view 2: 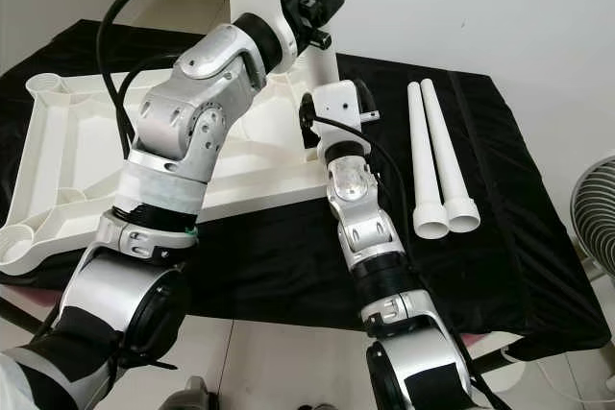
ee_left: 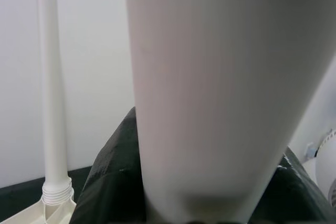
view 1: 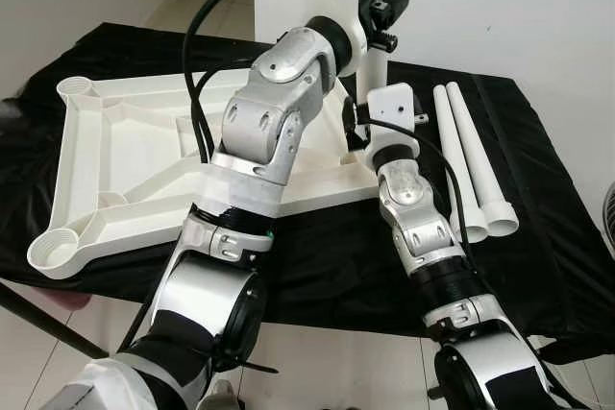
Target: Building children table
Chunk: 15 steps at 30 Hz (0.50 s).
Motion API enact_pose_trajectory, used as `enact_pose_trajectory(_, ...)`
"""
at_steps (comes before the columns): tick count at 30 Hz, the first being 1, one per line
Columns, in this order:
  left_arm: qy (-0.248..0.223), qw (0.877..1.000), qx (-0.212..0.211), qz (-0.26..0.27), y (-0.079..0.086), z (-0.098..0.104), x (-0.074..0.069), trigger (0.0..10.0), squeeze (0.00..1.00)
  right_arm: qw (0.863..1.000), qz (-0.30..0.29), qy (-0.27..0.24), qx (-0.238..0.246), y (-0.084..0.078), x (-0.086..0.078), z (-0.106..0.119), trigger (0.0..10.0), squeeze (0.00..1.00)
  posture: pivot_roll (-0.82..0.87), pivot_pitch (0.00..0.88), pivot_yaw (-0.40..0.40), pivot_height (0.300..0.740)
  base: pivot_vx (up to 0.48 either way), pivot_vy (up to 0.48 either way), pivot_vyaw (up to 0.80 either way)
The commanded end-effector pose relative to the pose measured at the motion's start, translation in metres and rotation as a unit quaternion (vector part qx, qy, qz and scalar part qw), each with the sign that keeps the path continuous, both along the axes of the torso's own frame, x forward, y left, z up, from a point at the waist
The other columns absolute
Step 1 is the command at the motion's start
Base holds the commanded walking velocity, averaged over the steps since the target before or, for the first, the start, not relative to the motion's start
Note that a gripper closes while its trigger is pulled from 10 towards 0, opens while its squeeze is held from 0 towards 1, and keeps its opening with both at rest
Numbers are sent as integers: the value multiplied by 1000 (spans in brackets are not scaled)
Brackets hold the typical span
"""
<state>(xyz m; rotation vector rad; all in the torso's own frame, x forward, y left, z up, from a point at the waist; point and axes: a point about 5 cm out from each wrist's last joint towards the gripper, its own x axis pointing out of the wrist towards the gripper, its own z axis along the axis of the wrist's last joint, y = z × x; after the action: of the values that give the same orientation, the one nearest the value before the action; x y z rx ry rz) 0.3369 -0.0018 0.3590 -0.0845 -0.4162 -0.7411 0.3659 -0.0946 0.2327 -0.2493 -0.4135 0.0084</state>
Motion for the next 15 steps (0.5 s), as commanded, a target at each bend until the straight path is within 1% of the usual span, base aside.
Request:
enact_pose_trajectory(1, 4, 999, -14, 37, -2, 3, 0, 10000, 0, 1000, -13, -11, -2, -1, 1, 3, 10000, 0, 161, 45, -75, 740, 0, 0, 0)
enact_pose_trajectory(6, 4, 999, -15, 35, -3, 3, -1, 10000, 0, 1000, -19, -18, 4, 0, 1, 3, 10000, 0, 164, 43, -79, 740, 0, 0, 0)
enact_pose_trajectory(15, -1, 999, -15, 33, -5, 5, -2, 10000, 0, 999, -32, 4, 12, -1, 5, -6, 10000, 0, 169, 36, -80, 740, 0, 0, 0)
